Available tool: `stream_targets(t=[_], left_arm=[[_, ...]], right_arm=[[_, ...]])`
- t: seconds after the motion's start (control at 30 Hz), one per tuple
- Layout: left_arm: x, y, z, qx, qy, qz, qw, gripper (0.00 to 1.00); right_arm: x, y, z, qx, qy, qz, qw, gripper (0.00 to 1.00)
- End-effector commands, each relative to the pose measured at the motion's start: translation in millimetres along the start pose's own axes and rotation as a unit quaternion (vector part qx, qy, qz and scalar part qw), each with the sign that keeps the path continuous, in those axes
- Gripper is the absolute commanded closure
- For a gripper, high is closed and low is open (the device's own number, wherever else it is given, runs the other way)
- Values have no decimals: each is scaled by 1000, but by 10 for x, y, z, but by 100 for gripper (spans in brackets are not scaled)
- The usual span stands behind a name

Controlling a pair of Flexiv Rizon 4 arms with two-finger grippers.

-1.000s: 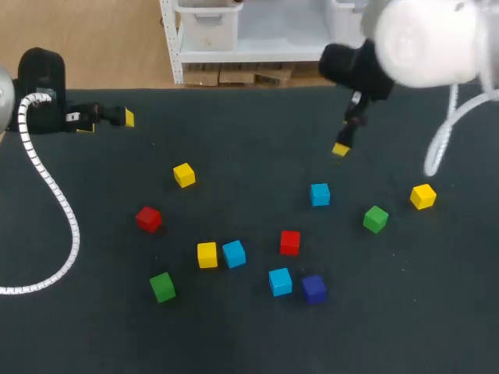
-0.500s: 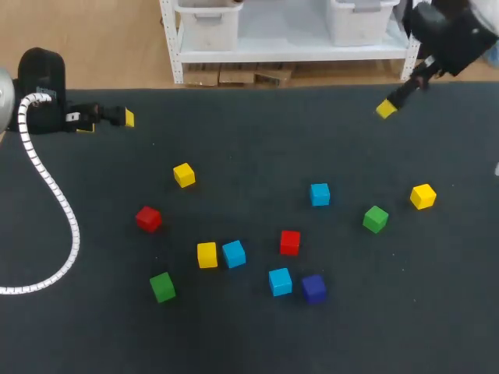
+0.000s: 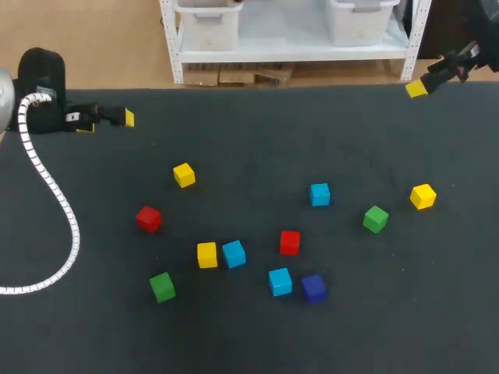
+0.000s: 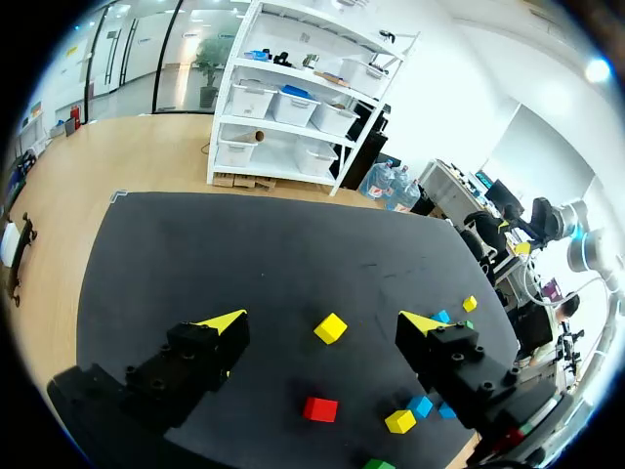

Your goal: Place the blue cubes, place green cubes on the blue cubes, place the yellow cubes on the green cubes, then place the red cubes on the yellow cubes, and place purple cube on the red cubes.

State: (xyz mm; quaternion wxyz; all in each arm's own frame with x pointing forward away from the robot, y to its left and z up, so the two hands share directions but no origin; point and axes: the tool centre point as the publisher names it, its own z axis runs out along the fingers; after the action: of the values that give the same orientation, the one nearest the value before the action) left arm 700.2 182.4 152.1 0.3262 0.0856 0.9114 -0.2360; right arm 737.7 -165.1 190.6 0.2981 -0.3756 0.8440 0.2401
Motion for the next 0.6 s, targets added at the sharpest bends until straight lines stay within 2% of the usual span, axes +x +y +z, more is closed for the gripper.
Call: stream_targets(t=[0.03,0.6], left_arm=[[11,21,-2,5,-3,1,1000,0],[11,21,-2,5,-3,1,1000,0]], right_arm=[[83,161,-90,12,-47,-12,999,0],[99,148,-70,16,-37,-3,999,0]])
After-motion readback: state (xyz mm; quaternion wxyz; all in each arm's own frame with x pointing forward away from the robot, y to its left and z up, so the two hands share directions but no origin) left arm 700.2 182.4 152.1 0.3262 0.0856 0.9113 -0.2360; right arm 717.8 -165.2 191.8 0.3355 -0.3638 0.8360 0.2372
